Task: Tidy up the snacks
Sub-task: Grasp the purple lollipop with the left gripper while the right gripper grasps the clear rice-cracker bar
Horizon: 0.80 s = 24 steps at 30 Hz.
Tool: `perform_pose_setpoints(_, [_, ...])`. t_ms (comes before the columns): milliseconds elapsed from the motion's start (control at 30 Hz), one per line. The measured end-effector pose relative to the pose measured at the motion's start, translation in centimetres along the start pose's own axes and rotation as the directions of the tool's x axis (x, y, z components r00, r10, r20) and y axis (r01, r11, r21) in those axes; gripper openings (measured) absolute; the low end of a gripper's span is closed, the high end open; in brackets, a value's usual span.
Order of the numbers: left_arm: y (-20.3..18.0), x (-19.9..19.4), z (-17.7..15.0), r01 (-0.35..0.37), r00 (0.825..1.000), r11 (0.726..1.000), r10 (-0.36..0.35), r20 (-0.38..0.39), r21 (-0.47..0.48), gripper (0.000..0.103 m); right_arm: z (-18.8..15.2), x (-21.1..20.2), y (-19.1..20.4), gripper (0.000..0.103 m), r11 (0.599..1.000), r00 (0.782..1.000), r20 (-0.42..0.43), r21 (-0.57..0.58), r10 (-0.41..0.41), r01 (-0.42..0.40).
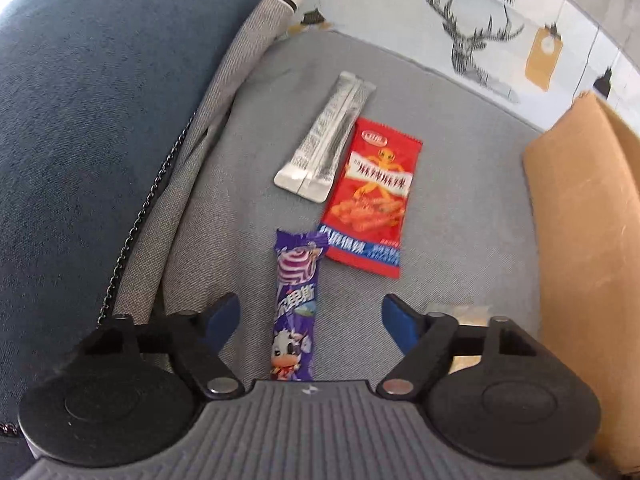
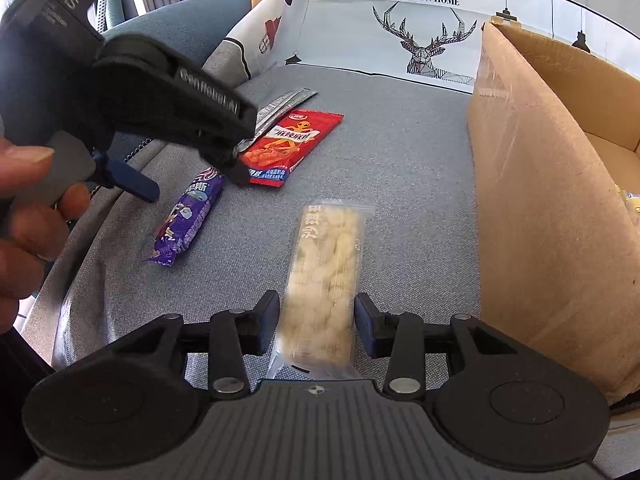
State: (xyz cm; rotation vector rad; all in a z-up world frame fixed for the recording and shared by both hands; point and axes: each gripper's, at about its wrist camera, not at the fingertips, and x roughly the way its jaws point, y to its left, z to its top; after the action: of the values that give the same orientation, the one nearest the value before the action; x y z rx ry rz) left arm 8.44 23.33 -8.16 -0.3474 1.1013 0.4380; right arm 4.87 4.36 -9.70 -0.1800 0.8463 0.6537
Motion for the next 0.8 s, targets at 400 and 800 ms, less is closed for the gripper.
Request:
perform_pose_setpoints(400, [-0.8,1.8,-0.3,-0.027,0.998,0.995,0.032,-0.051,0.096,0.055,0.1,0.3,0.0,0.044,1.0,1.0,-0.009,-0.006,0.004,-0.004])
perform_pose_setpoints(800, [0.3,0.6,0.0,0.054,0.998,0.998,-0.054,-0.021,0.02,0.018,-0.1,-0.2,0.2,0.038,1.0,0.999,0.042,-0.027,-0.011,0.012])
